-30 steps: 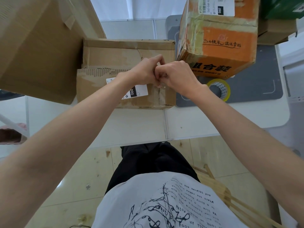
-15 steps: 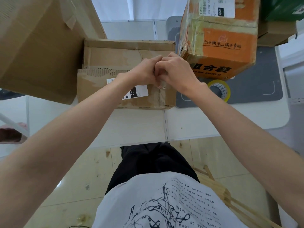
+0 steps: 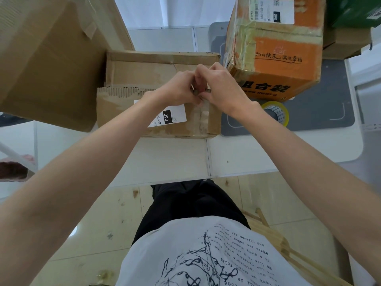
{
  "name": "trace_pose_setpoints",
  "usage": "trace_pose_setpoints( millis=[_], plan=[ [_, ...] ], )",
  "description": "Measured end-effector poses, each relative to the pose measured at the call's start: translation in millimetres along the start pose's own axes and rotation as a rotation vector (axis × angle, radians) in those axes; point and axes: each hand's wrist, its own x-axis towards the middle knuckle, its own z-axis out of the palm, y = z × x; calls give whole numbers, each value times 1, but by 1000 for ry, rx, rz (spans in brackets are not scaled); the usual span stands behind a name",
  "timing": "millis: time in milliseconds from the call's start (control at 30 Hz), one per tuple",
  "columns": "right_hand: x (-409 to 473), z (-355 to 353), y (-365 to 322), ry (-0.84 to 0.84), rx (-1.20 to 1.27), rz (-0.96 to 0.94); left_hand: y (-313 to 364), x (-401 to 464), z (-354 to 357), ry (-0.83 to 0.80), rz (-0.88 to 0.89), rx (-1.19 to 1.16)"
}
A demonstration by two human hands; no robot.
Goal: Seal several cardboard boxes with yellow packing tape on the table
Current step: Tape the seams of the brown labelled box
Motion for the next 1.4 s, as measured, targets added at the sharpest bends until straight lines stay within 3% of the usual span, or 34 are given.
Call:
trace_pose_setpoints(
  millis=[267,367,467,600,833,967,1233,1400],
  plan=[
    [-2,3,2,108,-15,-11,2,-2,-1,19,8,-3],
    [1,1,9,185,80,125,1,-4,-1,33,3,-55],
    [4,-2,21,83,269,288,1,-6,-3,55,-5,-111],
    [2,-3,30,-75,441,359,3,-8,-6,86,-14,-202],
    [-7,10,35,-29,772,447,7,-7,-11,84,-86,-215],
    [-19,17,40,-161,1012,481,6,-7,-12,81,-69,-214],
    [-26,30,36,-93,1172,573,9,-3,-15,17,-48,-152],
    [-42,41,29,-186,1120,588,12,1,-14,4,-70,-124]
  ],
)
